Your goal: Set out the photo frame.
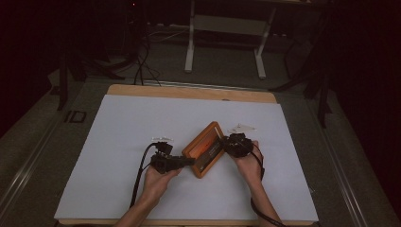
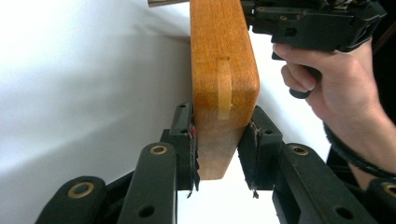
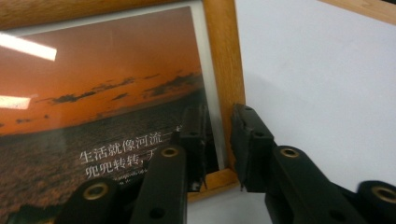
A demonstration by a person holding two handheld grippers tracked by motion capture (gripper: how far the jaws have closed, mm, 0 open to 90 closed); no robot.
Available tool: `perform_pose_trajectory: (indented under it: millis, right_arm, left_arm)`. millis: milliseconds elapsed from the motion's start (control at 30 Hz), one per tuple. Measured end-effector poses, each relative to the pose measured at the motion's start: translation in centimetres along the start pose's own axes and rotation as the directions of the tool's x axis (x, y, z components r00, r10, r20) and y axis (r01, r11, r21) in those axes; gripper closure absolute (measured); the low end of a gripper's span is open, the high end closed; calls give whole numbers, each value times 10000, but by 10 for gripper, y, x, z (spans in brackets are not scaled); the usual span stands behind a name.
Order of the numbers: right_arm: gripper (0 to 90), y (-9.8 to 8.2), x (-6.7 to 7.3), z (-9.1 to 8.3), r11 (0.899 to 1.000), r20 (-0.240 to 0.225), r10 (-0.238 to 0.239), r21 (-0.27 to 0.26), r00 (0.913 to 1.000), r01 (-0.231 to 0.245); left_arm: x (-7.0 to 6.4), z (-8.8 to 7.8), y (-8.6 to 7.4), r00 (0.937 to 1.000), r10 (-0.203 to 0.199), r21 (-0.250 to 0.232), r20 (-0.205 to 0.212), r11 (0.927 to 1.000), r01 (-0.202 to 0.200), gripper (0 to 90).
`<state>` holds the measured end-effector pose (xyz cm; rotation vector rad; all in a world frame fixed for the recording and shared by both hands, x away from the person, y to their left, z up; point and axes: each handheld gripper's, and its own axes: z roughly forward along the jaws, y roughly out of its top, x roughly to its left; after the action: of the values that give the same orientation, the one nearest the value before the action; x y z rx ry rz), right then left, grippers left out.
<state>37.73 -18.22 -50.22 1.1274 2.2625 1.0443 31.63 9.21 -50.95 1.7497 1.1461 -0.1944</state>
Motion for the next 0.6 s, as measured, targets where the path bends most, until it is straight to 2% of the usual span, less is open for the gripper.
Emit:
perform_pose_trajectory:
  millis: [233, 267, 300, 333, 400, 433, 467, 500, 533, 600]
  right_arm:
    - [689, -1, 7, -3, 9996, -252, -274, 7, 9993, 275]
    - [682, -1, 10, -4, 9990, -307, -457, 20, 9985, 458]
    - [680, 0, 11, -6, 9981, -294, -616, 21, 9977, 617]
    - [671, 1, 12, -8, 9975, -297, -706, 6, 9971, 706]
    - [664, 3, 13, -11, 9968, -331, -803, -78, 9962, 801]
    - [664, 3, 13, -11, 9968, -331, -803, -78, 9962, 801]
    - [652, 5, 14, -14, 9960, -350, -881, -187, 9955, 875]
    - [647, 6, 14, -16, 9956, -369, -917, -246, 9951, 908]
    - [640, 7, 14, -19, 9950, -378, -969, -280, 9946, 959]
    - [632, 9, 15, -21, 9939, -434, -1058, -368, 9934, 1042]
  left_arm:
    - [-2, -8, 5, 9987, 473, -121, -167, 9988, -475, 695]
    - [-4, -13, 8, 9967, 761, -210, -264, 9968, -767, 696]
    - [-4, -13, 8, 9967, 761, -210, -264, 9968, -767, 696]
    - [-7, -17, 11, 9926, 1130, -268, -436, 9931, -1143, 696]
    - [-10, -22, 14, 9864, 1526, -352, -607, 9873, -1549, 696]
    - [-10, -22, 14, 9864, 1526, -352, -607, 9873, -1549, 696]
    - [-14, -27, 17, 9799, 1854, -431, -743, 9811, -1889, 696]
    - [-14, -27, 17, 9799, 1854, -431, -743, 9811, -1889, 696]
    - [-15, -32, 20, 9756, 2050, -464, -787, 9768, -2090, 696]
    - [-15, -37, 24, 9753, 2065, -487, -786, 9764, -2106, 696]
